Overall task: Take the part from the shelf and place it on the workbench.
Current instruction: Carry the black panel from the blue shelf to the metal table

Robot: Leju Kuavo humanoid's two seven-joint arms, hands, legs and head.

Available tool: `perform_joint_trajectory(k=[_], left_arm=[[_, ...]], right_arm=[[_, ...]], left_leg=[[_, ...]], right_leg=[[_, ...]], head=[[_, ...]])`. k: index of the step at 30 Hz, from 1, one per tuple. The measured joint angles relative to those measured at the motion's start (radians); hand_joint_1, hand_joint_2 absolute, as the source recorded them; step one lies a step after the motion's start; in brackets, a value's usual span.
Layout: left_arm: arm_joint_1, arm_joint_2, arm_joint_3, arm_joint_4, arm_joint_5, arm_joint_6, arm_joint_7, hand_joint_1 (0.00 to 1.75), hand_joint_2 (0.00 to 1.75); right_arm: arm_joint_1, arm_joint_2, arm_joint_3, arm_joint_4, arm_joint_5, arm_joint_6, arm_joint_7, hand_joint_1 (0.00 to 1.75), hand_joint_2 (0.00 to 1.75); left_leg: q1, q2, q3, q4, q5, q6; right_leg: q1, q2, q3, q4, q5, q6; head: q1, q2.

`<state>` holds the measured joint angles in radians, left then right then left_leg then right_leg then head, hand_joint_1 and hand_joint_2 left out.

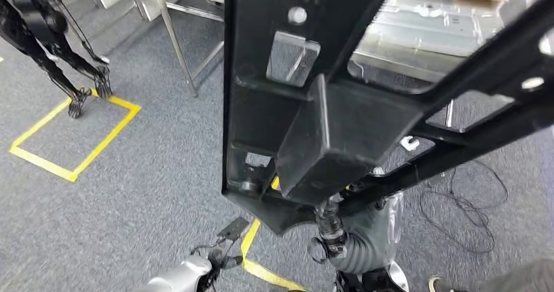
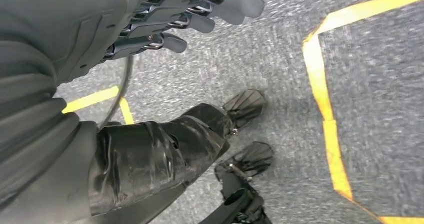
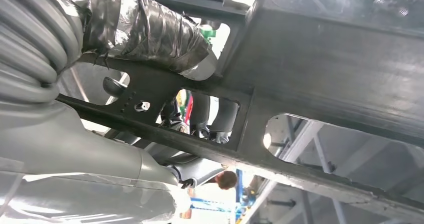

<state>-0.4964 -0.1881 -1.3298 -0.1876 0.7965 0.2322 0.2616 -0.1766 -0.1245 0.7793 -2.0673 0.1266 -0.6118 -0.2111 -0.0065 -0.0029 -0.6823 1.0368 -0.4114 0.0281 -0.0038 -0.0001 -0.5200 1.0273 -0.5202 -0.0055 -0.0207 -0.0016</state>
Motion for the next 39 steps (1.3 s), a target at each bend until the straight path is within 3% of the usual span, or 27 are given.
perform_joint_trajectory(k=[3,4,6,8,9,10,11,13,14,15,17,19,20,22,24,25,26,29,30,33,35,37,39], left_arm=[[0.001,0.005,0.000,0.001,0.011,0.000,-0.010,0.00,1.75],[0.001,0.007,0.000,0.001,0.012,0.000,-0.012,0.00,1.75],[0.000,0.009,0.000,0.001,0.013,0.000,-0.014,0.00,1.75],[0.003,0.011,0.000,0.001,0.013,0.001,-0.014,0.00,1.75],[0.005,0.012,0.000,0.001,0.014,0.001,-0.014,0.00,1.75],[0.007,0.013,0.000,0.001,0.014,0.001,-0.014,0.00,1.75],[0.007,0.013,0.000,0.001,0.015,0.002,-0.014,0.00,1.75],[0.008,0.013,0.000,0.001,0.016,0.003,-0.013,0.00,1.75],[0.008,0.014,0.000,0.001,0.017,0.004,-0.013,0.00,1.75],[0.009,0.014,0.000,0.001,0.018,0.005,-0.012,0.00,1.75],[0.009,0.015,0.000,0.001,0.020,0.008,-0.009,0.00,1.75],[0.008,0.015,0.000,0.001,0.020,0.010,-0.007,0.00,1.75],[0.006,0.015,0.000,0.001,0.020,0.010,-0.006,0.00,1.75],[0.006,0.014,-0.001,0.001,0.019,0.010,-0.004,0.00,1.75],[0.010,0.014,-0.004,0.001,0.018,0.010,-0.002,0.00,1.75],[0.012,0.015,-0.006,0.001,0.017,0.010,-0.001,0.00,1.75],[0.012,0.015,-0.008,0.001,0.015,0.009,0.000,0.00,1.75],[0.011,0.015,-0.014,0.001,0.007,0.004,0.003,0.00,1.75],[0.010,0.015,-0.017,0.001,0.005,0.002,0.005,0.00,1.75],[0.010,0.013,-0.025,0.001,0.001,0.001,0.012,0.00,1.75],[0.007,0.009,-0.026,0.001,0.000,0.001,0.013,0.00,1.75],[0.002,0.005,-0.027,0.001,-0.001,0.001,0.013,0.00,1.75],[0.003,0.004,-0.027,0.001,0.000,0.000,0.013,0.00,1.75]], right_arm=[[-0.010,0.003,0.000,0.008,-0.019,0.003,-0.012,1.75,1.75],[-0.013,0.003,0.000,0.010,-0.021,0.003,-0.014,1.75,1.75],[-0.018,0.003,0.000,0.014,-0.023,0.003,-0.016,1.75,1.75],[-0.019,0.003,0.000,0.020,-0.024,0.003,-0.017,1.75,1.75],[-0.019,0.003,0.000,0.023,-0.025,0.003,-0.019,1.75,1.75],[-0.019,0.003,0.000,0.026,-0.030,0.003,-0.021,1.75,1.75],[-0.020,0.003,0.000,0.029,-0.036,0.003,-0.025,1.75,1.75],[-0.023,0.004,0.000,0.035,-0.052,0.002,-0.035,1.75,1.75],[-0.027,0.006,0.001,0.039,-0.060,0.002,-0.041,1.75,1.75],[-0.030,0.008,0.001,0.043,-0.069,0.000,-0.047,1.75,1.75],[-0.037,0.016,0.001,0.050,-0.081,-0.001,-0.058,1.75,1.75],[-0.042,0.025,0.001,0.056,-0.090,-0.002,-0.067,1.75,1.75],[-0.044,0.029,0.001,0.059,-0.094,-0.002,-0.070,1.75,1.75],[-0.046,0.035,0.001,0.064,-0.099,-0.005,-0.073,1.75,1.75],[-0.044,0.037,0.001,0.069,-0.100,-0.011,-0.073,1.75,1.75],[-0.042,0.038,0.001,0.070,-0.100,-0.015,-0.071,1.75,1.75],[-0.039,0.038,0.001,0.072,-0.100,-0.020,-0.068,1.75,1.75],[-0.031,0.038,0.001,0.071,-0.099,-0.039,-0.053,1.75,1.75],[-0.028,0.037,0.001,0.070,-0.098,-0.045,-0.048,1.75,1.75],[-0.019,0.035,-0.001,0.065,-0.096,-0.055,-0.033,1.75,1.75],[-0.014,0.033,-0.003,0.060,-0.095,-0.056,-0.029,1.75,1.75],[-0.013,0.031,-0.004,0.056,-0.095,-0.056,-0.028,1.75,1.75],[-0.010,0.029,-0.004,0.053,-0.096,-0.055,-0.028,1.75,1.75]], left_leg=[[0.003,-0.005,0.028,-0.020,-0.006,0.012],[0.006,-0.006,0.042,-0.027,-0.008,0.017],[0.009,-0.007,0.064,-0.034,-0.018,0.023],[0.009,-0.009,0.082,-0.035,-0.036,0.025],[0.009,-0.011,0.093,-0.035,-0.045,0.024],[0.010,-0.012,0.105,-0.034,-0.055,0.023],[0.010,-0.014,0.119,-0.034,-0.065,0.022],[0.009,-0.014,0.146,-0.031,-0.088,0.015],[0.008,-0.013,0.154,-0.030,-0.099,0.010],[0.007,-0.011,0.160,-0.030,-0.108,0.002],[0.005,-0.005,0.166,-0.023,-0.113,-0.012],[0.007,0.000,0.157,0.013,-0.114,-0.022],[0.009,0.002,0.137,0.051,-0.123,-0.026],[0.012,0.002,0.065,0.164,-0.164,-0.033],[0.014,0.002,-0.003,0.244,-0.206,-0.038],[0.015,0.002,-0.021,0.247,-0.207,-0.040],[0.015,0.002,-0.024,0.221,-0.187,-0.039],[0.014,-0.019,0.021,0.050,-0.060,-0.029],[0.012,-0.028,0.036,0.012,-0.043,-0.025],[0.007,-0.030,0.060,-0.016,-0.043,-0.004],[0.010,-0.017,0.083,-0.026,-0.039,0.010],[0.012,-0.002,0.102,-0.031,-0.048,0.020],[0.012,0.013,0.112,-0.031,-0.060,0.025]], right_leg=[[0.001,-0.001,0.006,0.021,0.004,0.016],[0.001,-0.001,-0.007,0.049,0.007,0.020],[-0.004,-0.001,-0.068,0.150,-0.008,0.027],[-0.008,-0.001,-0.149,0.247,-0.062,0.034],[-0.011,-0.001,-0.177,0.265,-0.084,0.037],[-0.013,-0.002,-0.190,0.253,-0.087,0.040],[-0.014,-0.002,-0.188,0.212,-0.063,0.043],[-0.015,-0.011,-0.164,0.091,0.042,0.040],[-0.012,-0.016,-0.154,0.046,0.080,0.035],[-0.009,-0.021,-0.147,0.020,0.107,0.027],[-0.006,-0.015,-0.139,0.012,0.109,0.011],[-0.010,-0.004,-0.124,0.006,0.108,-0.004],[-0.011,0.000,-0.115,0.004,0.104,-0.010],[-0.011,0.009,-0.102,0.002,0.093,-0.019],[-0.010,0.022,-0.092,0.002,0.082,-0.021],[-0.009,0.030,-0.085,0.003,0.076,-0.020],[-0.009,0.038,-0.076,0.003,0.069,-0.018],[-0.009,0.063,-0.047,0.002,0.047,-0.009],[-0.009,0.070,-0.042,0.001,0.041,-0.004],[-0.009,0.086,-0.034,0.011,0.040,0.016],[-0.006,0.064,-0.038,0.040,0.033,0.026],[-0.006,0.028,-0.083,0.120,-0.006,0.036],[-0.007,0.014,-0.159,0.232,-0.053,0.042]], head=[[-0.001,0.000],[0.001,0.000],[0.003,0.000],[0.004,0.000],[0.004,0.000],[0.004,0.000],[0.004,0.000],[0.004,0.000],[0.005,0.000],[0.004,0.000],[0.004,0.000],[0.004,0.000],[0.003,0.000],[0.001,0.000],[0.001,0.000],[0.001,0.000],[0.001,0.000],[0.001,0.000],[0.002,0.000],[0.002,0.000],[0.004,0.000],[0.006,0.000],[0.008,0.000]])
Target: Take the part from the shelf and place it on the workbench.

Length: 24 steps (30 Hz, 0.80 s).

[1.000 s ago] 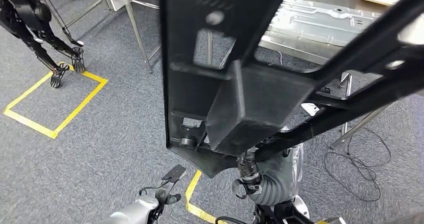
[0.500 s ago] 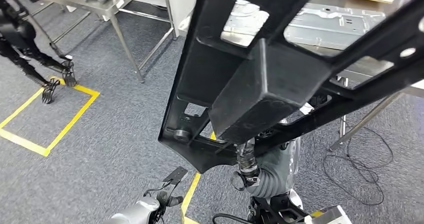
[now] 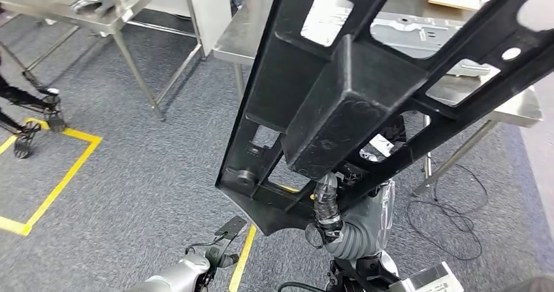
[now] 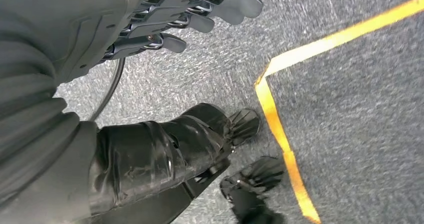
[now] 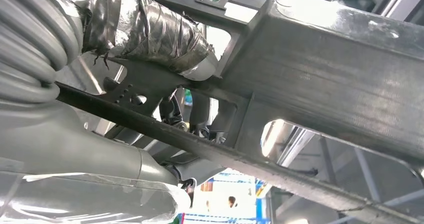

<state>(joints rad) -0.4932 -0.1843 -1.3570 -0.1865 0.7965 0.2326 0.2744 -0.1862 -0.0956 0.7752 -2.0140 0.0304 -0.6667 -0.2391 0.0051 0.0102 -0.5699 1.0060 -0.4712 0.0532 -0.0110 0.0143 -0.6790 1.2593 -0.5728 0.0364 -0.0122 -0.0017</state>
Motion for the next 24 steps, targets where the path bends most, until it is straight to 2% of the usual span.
perform_joint_trajectory(k=[1,2,3,4,5,6,7,8,10,11,12,13,15,16,17,18,19,20,21,22,24], left_arm=[[0.002,0.000,0.000,0.000,0.004,0.000,-0.001,0.00,1.75],[0.005,0.000,0.000,0.000,0.010,0.001,-0.003,0.00,1.75],[0.006,0.001,0.000,0.000,0.018,0.003,-0.006,0.00,1.75],[0.007,0.001,0.000,0.000,0.027,0.005,-0.011,0.00,1.75],[0.007,0.003,0.000,0.000,0.036,0.008,-0.015,0.00,1.75],[0.008,0.005,0.000,0.000,0.040,0.005,-0.019,0.00,1.75],[0.009,0.008,0.000,0.000,0.037,-0.004,-0.023,0.00,1.75],[0.013,0.012,-0.002,0.001,0.027,-0.019,-0.029,0.00,1.75],[0.031,0.018,-0.009,0.001,-0.006,-0.045,-0.055,0.00,1.75],[0.045,0.019,-0.015,0.001,-0.019,-0.050,-0.070,0.00,1.75],[0.059,0.020,-0.019,0.001,-0.028,-0.050,-0.082,0.00,1.75],[0.071,0.020,-0.023,0.001,-0.031,-0.048,-0.089,0.00,1.75],[0.089,0.020,-0.024,0.001,-0.033,-0.042,-0.100,0.00,1.75],[0.094,0.020,-0.024,0.001,-0.033,-0.038,-0.106,0.00,1.75],[0.098,0.020,-0.025,0.001,-0.032,-0.033,-0.111,0.00,1.75],[0.100,0.021,-0.025,0.001,-0.030,-0.027,-0.116,0.00,1.75],[0.101,0.021,-0.025,0.001,-0.030,-0.022,-0.120,0.00,1.75],[0.101,0.022,-0.025,0.001,-0.030,-0.017,-0.124,0.00,1.75],[0.100,0.022,-0.025,0.001,-0.030,-0.015,-0.127,0.00,1.75],[0.099,0.023,-0.026,0.001,-0.030,-0.014,-0.129,0.00,1.75],[0.094,0.023,-0.034,0.001,-0.035,-0.014,-0.131,0.00,1.75]], right_arm=[[0.002,-0.001,0.000,0.000,-0.003,0.003,0.000,1.75,1.75],[0.003,-0.002,0.000,0.000,-0.009,0.007,-0.002,1.75,1.75],[0.003,-0.003,0.000,0.001,-0.018,0.014,-0.007,1.75,1.75],[0.001,-0.003,0.000,0.002,-0.029,0.020,-0.013,1.75,1.75],[-0.001,-0.003,0.000,0.005,-0.041,0.027,-0.022,1.75,1.75],[-0.004,-0.002,0.000,0.009,-0.046,0.028,-0.030,1.75,1.75],[-0.006,0.000,0.000,0.014,-0.042,0.022,-0.035,1.75,1.75],[-0.006,0.003,-0.001,0.019,-0.030,0.011,-0.037,1.75,1.75],[0.001,0.008,-0.005,0.025,0.005,-0.012,-0.030,1.75,1.75],[0.007,0.009,-0.007,0.025,0.017,-0.017,-0.026,1.75,1.75],[0.011,0.009,-0.010,0.025,0.022,-0.018,-0.023,1.75,1.75],[0.014,0.009,-0.011,0.024,0.024,-0.018,-0.021,1.75,1.75],[0.019,0.009,-0.013,0.023,0.024,-0.018,-0.017,1.75,1.75],[0.022,0.009,-0.015,0.024,0.024,-0.018,-0.014,1.75,1.75],[0.026,0.009,-0.018,0.024,0.023,-0.018,-0.012,1.75,1.75],[0.030,0.009,-0.020,0.024,0.022,-0.018,-0.012,1.75,1.75],[0.031,0.009,-0.022,0.024,0.022,-0.018,-0.013,1.75,1.75],[0.031,0.009,-0.023,0.025,0.024,-0.018,-0.015,1.75,1.75],[0.029,0.009,-0.024,0.025,0.029,-0.018,-0.016,1.75,1.75],[0.027,0.010,-0.025,0.025,0.036,-0.018,-0.014,1.75,1.75],[0.022,0.010,-0.026,0.025,0.052,-0.018,-0.001,1.75,1.75]], left_leg=[[0.000,0.008,0.006,0.000,-0.007,0.000],[0.000,0.014,0.012,0.000,-0.013,-0.001],[0.000,0.020,0.021,0.000,-0.020,-0.002],[0.000,0.027,0.033,0.000,-0.029,-0.005],[0.000,0.033,0.044,-0.001,-0.038,-0.009],[-0.001,0.040,0.055,-0.001,-0.047,-0.014],[-0.003,0.048,0.063,-0.003,-0.055,-0.021],[-0.006,0.056,0.070,-0.002,-0.061,-0.028],[-0.010,0.066,0.083,0.003,-0.068,-0.040],[-0.009,0.060,0.085,0.017,-0.070,-0.044],[-0.007,0.046,0.078,0.039,-0.073,-0.049],[-0.004,0.029,0.050,0.086,-0.083,-0.054],[0.000,0.003,-0.038,0.209,-0.123,-0.062],[0.002,-0.001,-0.087,0.265,-0.148,-0.065],[0.002,-0.001,-0.122,0.295,-0.163,-0.066],[0.001,-0.001,-0.143,0.298,-0.160,-0.065],[0.001,-0.001,-0.148,0.271,-0.134,-0.062],[0.001,-0.001,-0.137,0.218,-0.088,-0.057],[-0.001,-0.002,-0.118,0.146,-0.028,-0.050],[-0.004,-0.003,-0.102,0.090,0.016,-0.044],[-0.011,-0.007,-0.085,0.028,0.038,-0.031]], right_leg=[[-0.001,-0.001,-0.031,0.036,-0.008,0.001],[-0.002,-0.003,-0.049,0.044,0.001,0.002],[-0.003,-0.005,-0.049,0.020,0.031,0.002],[-0.003,-0.012,-0.031,-0.037,0.077,0.001],[-0.001,-0.029,-0.007,-0.103,0.118,-0.003],[0.003,-0.050,0.013,-0.164,0.138,-0.009],[0.008,-0.067,0.028,-0.203,0.148,-0.016],[0.012,-0.078,0.032,-0.218,0.145,-0.025],[0.011,-0.062,0.042,-0.221,0.146,-0.039],[0.007,-0.051,0.050,-0.224,0.148,-0.045],[0.005,-0.041,0.059,-0.226,0.145,-0.050],[0.003,-0.032,0.066,-0.229,0.142,-0.055],[0.001,-0.015,0.074,-0.231,0.133,-0.061],[0.002,-0.006,0.078,-0.231,0.128,-0.063],[0.002,0.001,0.082,-0.231,0.123,-0.062],[0.003,0.007,0.089,-0.230,0.116,-0.062],[0.004,0.012,0.099,-0.230,0.109,-0.060],[0.004,0.015,0.110,-0.230,0.101,-0.058],[0.005,0.018,0.122,-0.231,0.092,-0.056],[0.006,0.019,0.132,-0.231,0.085,-0.052],[0.005,0.022,0.142,-0.233,0.073,-0.042]], head=[[0.000,0.000],[0.000,0.000],[0.000,0.000],[0.000,0.000],[0.000,0.000],[0.000,0.000],[0.000,0.000],[0.000,0.000],[-0.001,0.000],[-0.002,0.000],[-0.002,0.000],[-0.003,0.000],[-0.004,0.000],[-0.005,0.000],[-0.005,0.000],[-0.005,0.000],[-0.005,0.000],[-0.005,0.000],[-0.005,0.000],[-0.004,0.000],[-0.002,0.000]])
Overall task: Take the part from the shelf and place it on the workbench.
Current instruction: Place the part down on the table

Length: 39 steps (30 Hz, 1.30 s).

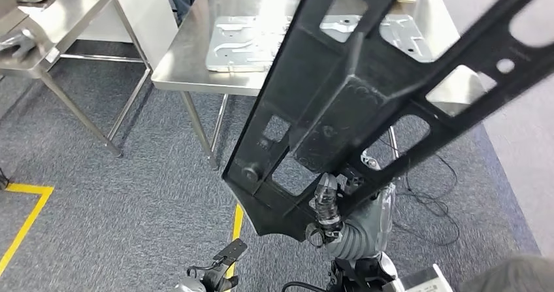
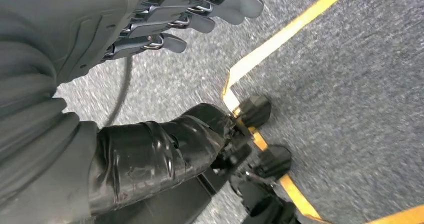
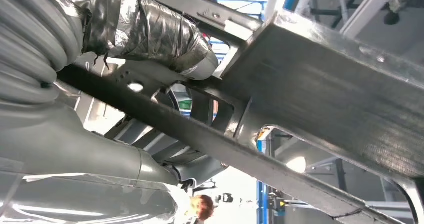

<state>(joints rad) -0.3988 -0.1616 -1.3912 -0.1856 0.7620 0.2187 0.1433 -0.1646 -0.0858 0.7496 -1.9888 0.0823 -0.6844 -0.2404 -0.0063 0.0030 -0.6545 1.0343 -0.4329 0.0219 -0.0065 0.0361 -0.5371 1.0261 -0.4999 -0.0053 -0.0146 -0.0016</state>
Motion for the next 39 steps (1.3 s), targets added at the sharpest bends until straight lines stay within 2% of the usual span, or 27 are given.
perform_joint_trajectory(k=[2,4,5,6,8,9,10,11,13,15,17,19,21,22,24,25,26,27,29,30,31,32,33,35,36,37,39], left_arm=[[-0.002,0.000,-0.008,0.000,-0.008,0.002,-0.004,0.00,1.75],[-0.004,-0.002,-0.014,0.000,-0.014,0.004,-0.009,0.00,1.75],[-0.007,-0.003,-0.019,0.000,-0.017,0.005,-0.012,0.00,1.75],[-0.010,-0.004,-0.023,0.000,-0.018,0.005,-0.013,0.00,1.75],[-0.013,-0.006,-0.031,0.000,-0.019,0.005,-0.015,0.00,1.75],[-0.013,-0.006,-0.036,0.000,-0.019,0.006,-0.015,0.00,1.75],[-0.012,-0.006,-0.039,0.000,-0.019,0.008,-0.016,0.00,1.75],[-0.011,-0.006,-0.041,0.000,-0.018,0.009,-0.018,0.00,1.75],[-0.010,-0.007,-0.043,0.000,-0.017,0.013,-0.022,0.00,1.75],[-0.012,-0.007,-0.046,0.000,-0.015,0.017,-0.024,0.00,1.75],[-0.013,-0.006,-0.052,0.000,-0.012,0.020,-0.025,0.00,1.75],[-0.015,-0.005,-0.056,0.000,-0.009,0.019,-0.025,0.00,1.75],[-0.017,-0.005,-0.058,0.000,-0.009,0.018,-0.024,0.00,1.75],[-0.017,-0.004,-0.059,0.000,-0.009,0.018,-0.023,0.00,1.75],[-0.012,-0.001,-0.061,0.000,-0.008,0.018,-0.019,0.00,1.75],[-0.008,0.001,-0.062,0.000,-0.007,0.018,-0.016,0.00,1.75],[-0.005,0.003,-0.063,0.000,-0.006,0.018,-0.015,0.00,1.75],[-0.002,0.006,-0.063,0.000,-0.003,0.018,-0.013,0.00,1.75],[-0.001,0.011,-0.063,0.000,0.007,0.018,-0.013,0.00,1.75],[-0.001,0.013,-0.063,0.000,0.012,0.018,-0.013,0.00,1.75],[-0.001,0.016,-0.063,0.000,0.015,0.018,-0.013,0.00,1.75],[-0.001,0.018,-0.063,0.000,0.016,0.018,-0.013,0.00,1.75],[-0.001,0.020,-0.063,0.000,0.018,0.018,-0.013,0.00,1.75],[-0.003,0.021,-0.063,0.000,0.019,0.018,-0.013,0.00,1.75],[-0.004,0.022,-0.063,0.000,0.020,0.018,-0.013,0.00,1.75],[-0.006,0.022,-0.063,0.000,0.021,0.018,-0.013,0.00,1.75],[-0.007,0.022,-0.063,0.000,0.020,0.017,-0.013,0.00,1.75]], right_arm=[[-0.001,0.000,-0.001,-0.002,0.017,0.000,0.016,1.75,1.75],[0.001,-0.001,-0.002,-0.009,0.036,0.000,0.026,1.75,1.75],[0.002,-0.001,-0.002,-0.014,0.045,0.000,0.030,1.75,1.75],[0.003,-0.001,-0.003,-0.019,0.051,0.000,0.033,1.75,1.75],[0.007,-0.002,-0.003,-0.025,0.057,0.000,0.038,1.75,1.75],[0.009,-0.003,-0.003,-0.027,0.058,0.000,0.040,1.75,1.75],[0.011,-0.004,-0.003,-0.029,0.058,0.000,0.041,1.75,1.75],[0.012,-0.005,-0.003,-0.032,0.059,0.000,0.042,1.75,1.75],[0.012,-0.006,-0.003,-0.039,0.061,0.000,0.042,1.75,1.75],[0.013,-0.007,-0.003,-0.044,0.069,0.000,0.043,1.75,1.75],[0.014,-0.009,-0.003,-0.049,0.074,0.000,0.046,1.75,1.75],[0.014,-0.010,-0.003,-0.056,0.069,0.001,0.046,1.75,1.75],[0.013,-0.010,-0.003,-0.059,0.055,0.002,0.043,1.75,1.75],[0.013,-0.010,-0.003,-0.059,0.047,0.003,0.039,1.75,1.75],[0.013,-0.010,-0.003,-0.057,0.029,0.006,0.026,1.75,1.75],[0.013,-0.010,-0.003,-0.056,0.020,0.008,0.019,1.75,1.75],[0.013,-0.010,-0.003,-0.054,0.011,0.012,0.012,1.75,1.75],[0.013,-0.010,-0.003,-0.052,0.004,0.016,0.006,1.75,1.75],[0.010,-0.009,-0.003,-0.047,-0.006,0.022,-0.003,1.75,1.75],[0.008,-0.009,-0.003,-0.044,-0.009,0.025,-0.007,1.75,1.75],[0.005,-0.009,-0.003,-0.042,-0.011,0.027,-0.009,1.75,1.75],[0.004,-0.008,-0.003,-0.039,-0.012,0.029,-0.011,1.75,1.75],[0.002,-0.008,-0.003,-0.037,-0.013,0.030,-0.012,1.75,1.75],[-0.002,-0.007,-0.003,-0.034,-0.013,0.032,-0.013,1.75,1.75],[-0.005,-0.007,-0.003,-0.033,-0.012,0.032,-0.014,1.75,1.75],[-0.007,-0.006,-0.003,-0.033,-0.010,0.032,-0.013,1.75,1.75],[-0.009,-0.006,-0.003,-0.030,-0.007,0.032,-0.009,1.75,1.75]], left_leg=[[-0.002,-0.003,0.009,-0.009,-0.009,0.012],[0.002,-0.002,0.031,-0.020,0.004,0.022],[0.003,-0.001,0.042,-0.023,0.002,0.027],[0.004,0.000,0.050,-0.024,-0.002,0.030],[0.004,0.000,0.060,-0.024,-0.014,0.034],[0.004,0.001,0.066,-0.024,-0.021,0.033],[0.004,0.001,0.075,-0.023,-0.029,0.032],[0.004,0.001,0.087,-0.023,-0.038,0.031],[0.004,0.000,0.115,-0.020,-0.059,0.025],[0.002,0.000,0.129,-0.019,-0.077,0.014],[0.000,0.000,0.135,-0.016,-0.085,0.001],[0.001,0.001,0.140,-0.006,-0.091,-0.011],[0.004,0.000,0.109,0.056,-0.102,-0.021],[0.006,0.000,0.074,0.111,-0.114,-0.025],[0.007,0.000,-0.014,0.226,-0.161,-0.031],[0.007,0.000,-0.047,0.253,-0.177,-0.032],[0.007,0.000,-0.066,0.253,-0.176,-0.031],[0.007,0.000,-0.067,0.217,-0.150,-0.028],[0.003,-0.002,-0.040,0.093,-0.044,-0.014],[-0.001,-0.002,-0.027,0.039,-0.003,-0.005],[-0.005,-0.004,-0.017,0.006,0.023,0.002],[-0.009,-0.006,-0.014,-0.011,0.029,0.009],[-0.012,-0.007,-0.006,-0.016,0.023,0.014],[-0.009,-0.009,0.020,-0.035,0.024,0.024],[-0.005,-0.009,0.036,-0.041,0.022,0.028],[-0.002,-0.009,0.048,-0.047,0.018,0.031],[0.000,-0.009,0.065,-0.050,0.006,0.033]], right_leg=[[0.000,0.001,0.007,0.004,-0.004,0.013],[0.000,-0.008,0.009,0.028,-0.012,0.023],[0.000,-0.013,-0.009,0.064,-0.025,0.027],[-0.002,-0.018,-0.041,0.119,-0.043,0.030],[-0.004,-0.023,-0.123,0.238,-0.088,0.037],[-0.005,-0.023,-0.154,0.269,-0.102,0.039],[-0.005,-0.024,-0.169,0.266,-0.097,0.041],[-0.006,-0.025,-0.169,0.232,-0.072,0.042],[-0.005,-0.030,-0.139,0.112,0.021,0.038],[0.000,-0.035,-0.117,0.033,0.072,0.027],[0.004,-0.035,-0.110,0.019,0.073,0.012],[0.000,-0.031,-0.095,0.014,0.075,-0.002],[-0.003,-0.030,-0.078,0.009,0.069,-0.014],[-0.003,-0.030,-0.072,0.008,0.065,-0.018],[-0.002,-0.028,-0.062,0.008,0.052,-0.022],[-0.001,-0.026,-0.054,0.008,0.044,-0.023],[0.000,-0.024,-0.044,0.008,0.036,-0.022],[0.002,-0.022,-0.031,0.008,0.027,-0.022],[0.005,-0.021,-0.007,0.007,0.008,-0.020],[0.006,-0.020,0.002,0.006,0.000,-0.018],[0.005,-0.019,0.006,0.004,-0.007,-0.012],[0.004,-0.018,0.010,0.005,-0.010,-0.007],[0.004,-0.018,0.015,0.004,-0.011,-0.001],[0.004,-0.021,0.024,0.015,-0.014,0.008],[0.004,-0.023,0.017,0.037,-0.023,0.013],[0.002,-0.025,-0.004,0.078,-0.039,0.018],[-0.003,-0.027,-0.081,0.195,-0.083,0.031]], head=[[0.001,0.000],[0.002,0.000],[0.003,0.000],[0.004,0.000],[0.005,0.000],[0.005,0.000],[0.005,0.000],[0.005,0.000],[0.006,0.000],[0.004,0.000],[0.002,0.000],[0.002,0.000],[0.000,0.000],[-0.002,0.000],[-0.004,0.000],[-0.004,0.000],[-0.004,0.000],[-0.004,0.000],[-0.004,0.000],[-0.002,0.000],[-0.003,0.000],[-0.003,0.000],[-0.003,0.000],[-0.005,0.000],[-0.004,0.000],[-0.003,0.000],[0.000,0.000]])
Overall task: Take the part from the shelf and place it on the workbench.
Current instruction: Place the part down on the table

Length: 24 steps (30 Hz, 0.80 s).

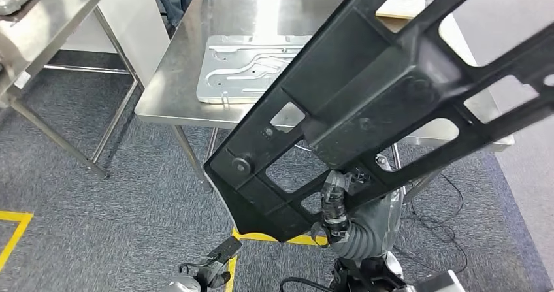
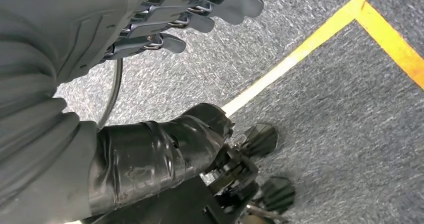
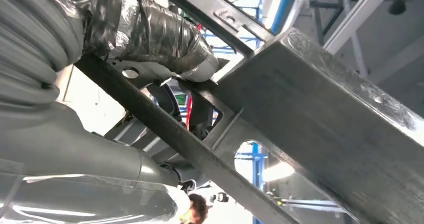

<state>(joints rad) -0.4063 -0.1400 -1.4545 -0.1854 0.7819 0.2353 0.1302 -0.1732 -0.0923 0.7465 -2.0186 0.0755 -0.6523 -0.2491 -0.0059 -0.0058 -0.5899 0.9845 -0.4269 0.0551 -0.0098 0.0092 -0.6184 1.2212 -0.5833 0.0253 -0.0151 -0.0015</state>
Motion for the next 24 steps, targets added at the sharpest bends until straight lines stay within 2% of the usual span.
perform_joint_trajectory(k=[1,2,3,4,6,8,10,12,13,14,17,18,19,20,22,23,24], left_arm=[[0.001,0.000,0.000,0.000,-0.001,-0.001,0.000,0.00,1.75],[0.002,0.000,0.000,0.000,-0.003,-0.001,0.000,0.00,1.75],[0.003,-0.001,0.000,0.000,-0.004,-0.002,0.001,0.00,1.75],[0.003,-0.003,0.000,0.000,-0.006,-0.002,0.001,0.00,1.75],[0.002,-0.006,-0.001,0.000,-0.007,-0.002,0.000,0.00,1.75],[0.001,-0.007,-0.002,0.000,-0.008,-0.002,0.000,0.00,1.75],[0.000,-0.009,-0.003,0.000,-0.008,-0.002,0.000,0.00,1.75],[-0.003,-0.010,-0.004,0.000,-0.008,-0.002,-0.002,0.00,1.75],[-0.006,-0.011,-0.004,0.000,-0.008,-0.002,-0.003,0.00,1.75],[-0.008,-0.011,-0.005,0.000,-0.007,-0.002,-0.004,0.00,1.75],[-0.006,-0.012,-0.007,0.000,-0.006,-0.001,-0.006,0.00,1.75],[-0.004,-0.012,-0.008,0.000,-0.006,-0.001,-0.006,0.00,1.75],[-0.002,-0.012,-0.008,0.000,-0.006,-0.001,-0.006,0.00,1.75],[-0.001,-0.012,-0.008,0.000,-0.006,-0.001,-0.006,0.00,1.75],[-0.002,-0.012,-0.008,0.000,-0.006,-0.001,-0.006,0.00,1.75],[-0.003,-0.011,-0.008,0.000,-0.006,-0.001,-0.006,0.00,1.75],[-0.003,-0.011,-0.009,0.000,-0.005,-0.001,-0.006,0.00,1.75]], right_arm=[[0.001,0.000,0.000,0.002,0.003,0.000,0.003,1.75,1.75],[0.001,0.000,0.000,0.004,0.006,0.000,0.007,1.75,1.75],[0.001,0.000,0.000,0.005,0.010,0.000,0.011,1.75,1.75],[0.001,0.000,0.000,0.006,0.013,0.001,0.015,1.75,1.75],[0.000,0.000,0.000,0.009,0.020,0.002,0.021,1.75,1.75],[-0.001,0.000,0.000,0.012,0.025,0.002,0.027,1.75,1.75],[-0.003,0.000,0.000,0.014,0.030,0.002,0.032,1.75,1.75],[-0.005,0.000,0.000,0.014,0.040,0.001,0.036,1.75,1.75],[-0.006,0.001,0.000,0.014,0.046,0.001,0.039,1.75,1.75],[-0.007,0.001,0.000,0.014,0.054,0.000,0.043,1.75,1.75],[-0.007,0.001,0.000,0.014,0.064,-0.003,0.050,1.75,1.75],[-0.006,0.001,0.000,0.014,0.061,-0.002,0.051,1.75,1.75],[-0.006,0.001,0.000,0.014,0.056,-0.001,0.051,1.75,1.75],[-0.006,0.001,0.000,0.014,0.051,0.002,0.050,1.75,1.75],[-0.007,0.001,0.000,0.014,0.044,0.005,0.050,1.75,1.75],[-0.007,0.001,0.000,0.015,0.042,0.006,0.050,1.75,1.75],[-0.008,0.001,0.000,0.015,0.039,0.006,0.050,1.75,1.75]], left_leg=[[0.001,0.000,0.007,0.001,-0.008,-0.001],[0.002,0.000,0.016,0.002,-0.017,-0.003],[0.004,-0.001,0.027,0.004,-0.027,-0.005],[0.006,-0.001,0.039,0.007,-0.039,-0.008],[0.010,-0.002,0.062,0.017,-0.064,-0.018],[0.010,-0.002,0.067,0.027,-0.085,-0.033],[0.008,0.000,0.069,0.028,-0.097,-0.047],[0.009,0.001,0.075,0.035,-0.106,-0.056],[0.010,0.001,0.067,0.057,-0.112,-0.060],[0.010,0.001,0.043,0.104,-0.122,-0.062],[0.011,0.001,-0.082,0.280,-0.179,-0.065],[0.011,0.001,-0.112,0.302,-0.187,-0.064],[0.011,0.001,-0.127,0.297,-0.180,-0.062],[0.009,0.001,-0.128,0.259,-0.149,-0.057],[0.003,0.000,-0.104,0.140,-0.044,-0.039],[-0.002,0.000,-0.093,0.089,-0.004,-0.030],[-0.007,0.000,-0.086,0.059,0.016,-0.024]], right_leg=[[-0.004,0.000,-0.040,0.046,-0.017,0.005],[-0.007,-0.001,-0.068,0.064,-0.020,0.010],[-0.010,-0.001,-0.081,0.051,-0.003,0.014],[-0.013,-0.002,-0.078,0.007,0.036,0.017],[-0.016,-0.005,-0.057,-0.108,0.135,0.020],[-0.012,-0.009,-0.049,-0.163,0.175,0.007],[-0.007,-0.009,-0.049,-0.166,0.169,-0.014],[-0.010,-0.007,-0.035,-0.173,0.167,-0.029],[-0.011,-0.007,-0.025,-0.177,0.163,-0.035],[-0.011,-0.007,-0.013,-0.180,0.158,-0.040],[-0.007,-0.006,0.013,-0.183,0.137,-0.048],[-0.004,-0.004,0.023,-0.183,0.129,-0.049],[-0.002,-0.001,0.034,-0.183,0.121,-0.049],[0.001,0.001,0.048,-0.183,0.111,-0.049],[0.006,0.002,0.075,-0.184,0.091,-0.047],[0.007,0.004,0.085,-0.184,0.083,-0.045],[0.008,0.005,0.089,-0.184,0.076,-0.041]], head=[[0.000,0.000],[0.000,0.000],[0.000,0.000],[0.000,0.000],[0.000,0.000],[0.000,0.000],[0.000,0.000],[0.000,0.000],[-0.002,0.000],[-0.003,0.000],[-0.006,0.000],[-0.006,0.000],[-0.006,0.000],[-0.006,0.000],[-0.005,0.000],[-0.004,0.000],[-0.003,0.000]])
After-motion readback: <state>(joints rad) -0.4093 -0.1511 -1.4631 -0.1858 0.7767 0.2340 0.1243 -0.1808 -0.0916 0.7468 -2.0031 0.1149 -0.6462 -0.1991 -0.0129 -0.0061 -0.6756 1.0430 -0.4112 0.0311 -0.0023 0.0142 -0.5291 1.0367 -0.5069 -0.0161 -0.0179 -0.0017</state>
